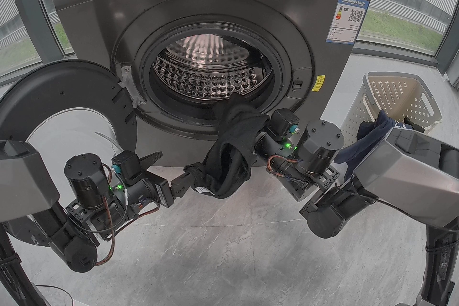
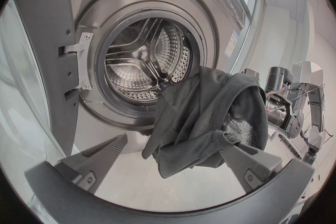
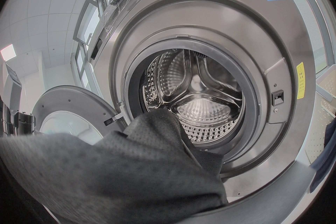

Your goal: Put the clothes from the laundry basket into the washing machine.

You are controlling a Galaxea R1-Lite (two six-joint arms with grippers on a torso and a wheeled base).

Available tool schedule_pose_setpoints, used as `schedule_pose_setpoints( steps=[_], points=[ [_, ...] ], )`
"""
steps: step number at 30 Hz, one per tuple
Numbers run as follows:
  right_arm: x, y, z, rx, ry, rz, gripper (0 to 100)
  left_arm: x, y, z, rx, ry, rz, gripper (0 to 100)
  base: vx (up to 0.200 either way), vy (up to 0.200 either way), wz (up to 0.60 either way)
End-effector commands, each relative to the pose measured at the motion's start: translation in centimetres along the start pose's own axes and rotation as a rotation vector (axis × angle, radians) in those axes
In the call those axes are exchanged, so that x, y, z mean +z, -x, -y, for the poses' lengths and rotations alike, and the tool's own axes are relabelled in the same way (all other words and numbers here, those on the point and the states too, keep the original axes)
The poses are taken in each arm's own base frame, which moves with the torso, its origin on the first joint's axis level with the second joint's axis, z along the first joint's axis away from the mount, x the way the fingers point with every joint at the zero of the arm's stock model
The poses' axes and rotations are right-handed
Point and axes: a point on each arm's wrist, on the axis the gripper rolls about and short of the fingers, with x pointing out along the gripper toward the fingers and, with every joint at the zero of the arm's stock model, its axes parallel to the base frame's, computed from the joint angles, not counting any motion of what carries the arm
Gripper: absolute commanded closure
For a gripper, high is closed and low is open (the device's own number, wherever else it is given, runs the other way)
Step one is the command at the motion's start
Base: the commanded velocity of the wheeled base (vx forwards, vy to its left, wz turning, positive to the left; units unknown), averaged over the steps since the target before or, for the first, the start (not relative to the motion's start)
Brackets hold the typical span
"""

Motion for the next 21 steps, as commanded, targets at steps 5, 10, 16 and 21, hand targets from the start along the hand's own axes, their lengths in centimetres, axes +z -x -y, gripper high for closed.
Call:
schedule_pose_setpoints(
  steps=[5, 10, 16, 21],
  points=[
    [-0.4, -0.2, 0.5, -0.011, 0.004, -0.005, 100, -0.5, 0.5, 0.3, -0.011, -0.011, -0.028, 0, 0.000, 0.000, 0.00],
    [-0.3, -0.7, 1.5, -0.041, 0.011, 0.006, 100, -1.6, 1.3, 0.8, -0.057, -0.029, -0.088, 0, 0.000, 0.000, 0.00],
    [-0.6, -0.8, 2.2, -0.058, 0.015, 0.005, 100, -2.7, 2.4, 1.7, -0.121, -0.056, -0.155, 0, 0.000, 0.000, 0.00],
    [-0.6, -0.8, 2.1, -0.056, 0.015, 0.005, 100, -3.1, 2.9, 1.9, -0.130, -0.056, -0.180, 0, 0.000, 0.000, 0.00]
  ],
)
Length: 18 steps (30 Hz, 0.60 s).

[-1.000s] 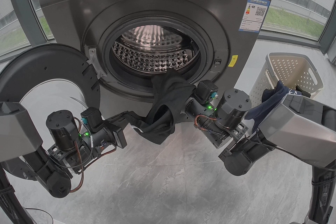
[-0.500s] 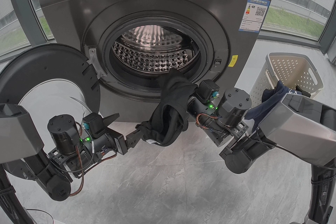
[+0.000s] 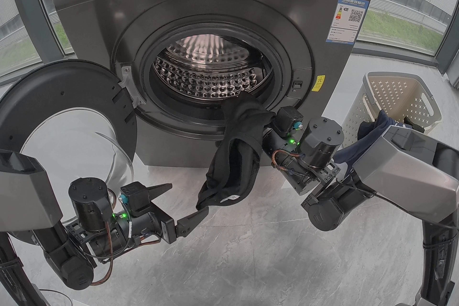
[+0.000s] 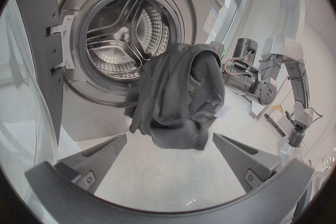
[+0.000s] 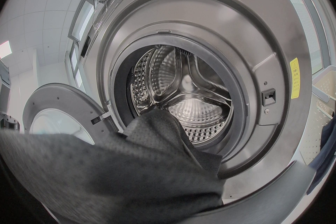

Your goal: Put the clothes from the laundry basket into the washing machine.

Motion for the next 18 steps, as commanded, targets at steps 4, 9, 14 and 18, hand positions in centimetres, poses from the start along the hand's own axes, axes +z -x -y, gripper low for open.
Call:
schedule_pose_setpoints(
  steps=[4, 9, 14, 18],
  points=[
    [0.0, -0.1, 0.5, -0.011, 0.004, 0.002, 100, -1.2, 0.9, 0.4, -0.031, -0.016, -0.065, 0, 0.000, 0.000, 0.00],
    [-0.2, 0.0, 0.5, -0.011, 0.001, -0.003, 100, -2.1, 1.0, 0.6, -0.058, -0.031, -0.108, 0, 0.000, 0.000, 0.00],
    [-0.3, 0.3, -0.9, 0.019, -0.009, -0.009, 100, -2.0, 0.0, 0.5, -0.058, -0.034, -0.089, 0, 0.000, 0.000, 0.00],
    [-0.9, 1.0, -2.2, 0.030, -0.017, -0.037, 100, -1.1, -1.3, 1.0, -0.082, -0.040, -0.034, 0, 0.000, 0.000, 0.00]
  ],
)
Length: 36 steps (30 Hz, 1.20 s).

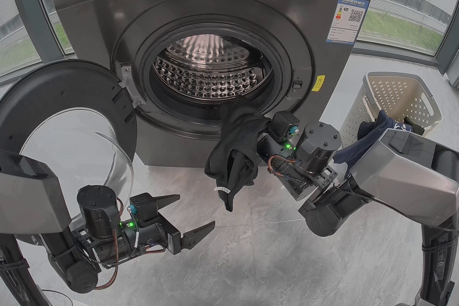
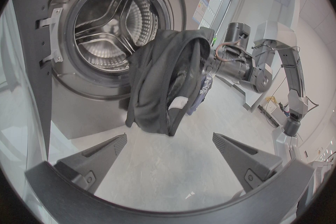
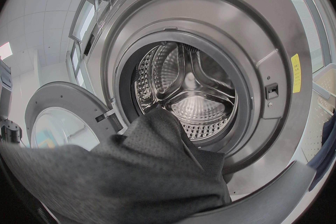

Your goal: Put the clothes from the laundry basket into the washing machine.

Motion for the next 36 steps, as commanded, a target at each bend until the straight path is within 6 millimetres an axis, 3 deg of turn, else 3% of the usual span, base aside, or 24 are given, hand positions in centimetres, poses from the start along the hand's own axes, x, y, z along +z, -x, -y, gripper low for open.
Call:
schedule_pose_setpoints(
  steps=[1, 10, 16, 22, 36],
  points=[
    [-0.6, 0.7, -1.5, 0.022, -0.010, -0.029, 100, 0.6, -1.6, 0.3, -0.023, -0.005, 0.042, 0, 0.000, 0.000, 0.00],
    [-1.2, 1.0, -2.6, 0.043, -0.028, -0.049, 100, 1.9, -3.8, 0.6, -0.035, -0.016, 0.115, 0, 0.000, 0.000, 0.00],
    [-1.1, 1.3, -3.8, 0.062, -0.037, -0.048, 100, 0.8, -5.7, -0.1, -0.023, -0.015, 0.098, 0, 0.000, 0.000, 0.00],
    [-1.3, 2.3, -5.4, 0.076, -0.052, -0.073, 100, 1.9, -7.7, -1.5, 0.050, -0.015, 0.169, 0, 0.000, 0.000, 0.00],
    [-0.7, 3.4, -7.2, 0.102, -0.068, -0.084, 100, 2.0, -9.0, -4.3, 0.123, 0.003, 0.210, 0, 0.000, 0.000, 0.00]
  ],
)
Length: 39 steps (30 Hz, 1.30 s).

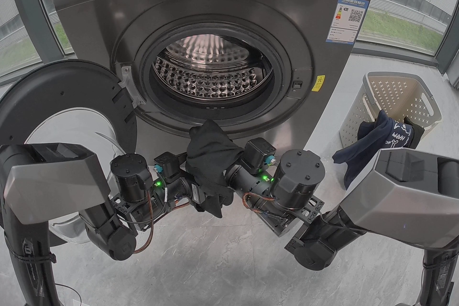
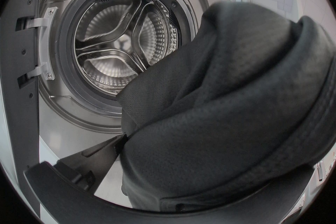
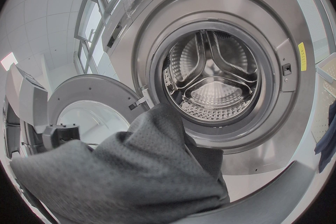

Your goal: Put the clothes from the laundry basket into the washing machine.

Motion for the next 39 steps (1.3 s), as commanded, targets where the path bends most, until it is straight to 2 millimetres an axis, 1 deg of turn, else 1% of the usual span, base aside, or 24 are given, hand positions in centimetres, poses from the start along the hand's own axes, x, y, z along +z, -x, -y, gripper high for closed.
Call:
schedule_pose_setpoints(
  steps=[1, 4, 5, 14, 19, 24, 25, 29, 30, 34, 39],
  points=[
    [0.3, 0.1, -0.5, 0.012, -0.004, 0.006, 100, -0.4, -0.4, -0.4, 0.010, 0.002, -0.004, 0, 0.000, 0.000, 0.00],
    [0.3, 0.2, -0.6, 0.013, -0.008, 0.004, 100, -0.4, -0.5, -0.5, 0.013, 0.002, 0.002, 0, 0.000, 0.000, 0.00],
    [0.3, 0.2, -0.6, 0.015, -0.009, 0.004, 100, -0.4, -0.5, -0.5, 0.016, 0.002, 0.002, 100, 0.000, 0.000, 0.00],
    [0.2, 0.2, -0.7, 0.016, -0.013, 0.003, 100, -0.1, -0.5, -0.5, 0.018, 0.016, 0.013, 100, 0.000, 0.000, 0.00],
    [0.3, 0.2, -0.4, 0.009, -0.013, 0.005, 100, 0.8, -0.1, -0.6, 0.024, 0.014, 0.032, 100, 0.000, 0.000, 0.00],
    [0.2, 0.3, 0.4, -0.011, -0.008, -0.007, 100, 1.9, 0.6, -0.7, 0.038, 0.027, 0.057, 100, 0.000, 0.000, 0.00],
    [-0.2, 0.7, 0.9, -0.025, -0.002, -0.029, 100, 2.4, 0.9, -0.7, 0.040, 0.028, 0.066, 100, 0.000, 0.000, 0.00],
    [-0.7, 2.3, 1.4, -0.032, 0.003, -0.087, 100, 3.7, 1.6, -1.7, 0.071, 0.027, 0.101, 100, 0.000, 0.000, 0.00],
    [-0.7, 2.5, 1.4, -0.031, 0.004, -0.092, 0, 3.8, 1.7, -1.8, 0.074, 0.030, 0.104, 100, 0.000, 0.000, 0.00],
    [-0.8, 3.6, 1.5, -0.034, 0.003, -0.125, 0, 4.2, 2.0, -2.3, 0.089, 0.037, 0.115, 100, 0.000, 0.000, 0.00],
    [-1.7, 6.0, 2.2, -0.050, 0.026, -0.220, 0, 4.4, 2.3, -2.3, 0.092, 0.037, 0.116, 100, 0.000, 0.000, 0.00]
  ],
)
